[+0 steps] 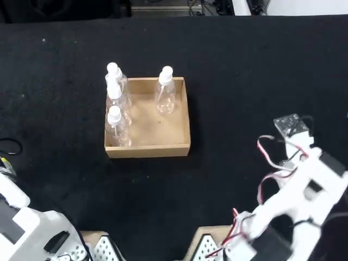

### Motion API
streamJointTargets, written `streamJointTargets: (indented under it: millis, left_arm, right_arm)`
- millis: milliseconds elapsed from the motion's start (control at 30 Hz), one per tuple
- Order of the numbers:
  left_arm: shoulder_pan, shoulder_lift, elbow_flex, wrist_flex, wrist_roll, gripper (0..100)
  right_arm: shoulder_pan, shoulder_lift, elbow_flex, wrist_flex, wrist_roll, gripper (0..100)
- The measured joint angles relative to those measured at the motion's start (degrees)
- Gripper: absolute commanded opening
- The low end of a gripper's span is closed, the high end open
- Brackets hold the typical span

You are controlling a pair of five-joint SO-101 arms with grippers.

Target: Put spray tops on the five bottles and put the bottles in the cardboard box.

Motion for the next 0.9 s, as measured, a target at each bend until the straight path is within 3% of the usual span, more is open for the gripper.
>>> streamJointTargets:
  millis: [400,567,767,900]
  left_arm:
    - [0.0,0.0,0.0,0.0,0.0,4]
    - [0.0,0.0,0.0,0.0,0.0,4]
    - [1.0,-0.1,0.0,0.0,0.0,4]
    - [4.1,-3.3,0.0,0.1,0.1,4]
  right_arm:
    - [-0.1,20.1,-10.2,2.5,1.1,33.2]
    - [-0.1,23.3,-10.3,1.9,3.6,19.1]
    - [0.0,23.4,-8.7,-6.2,5.4,3.8]
    - [-0.9,19.4,-7.1,-6.2,5.4,1.3]
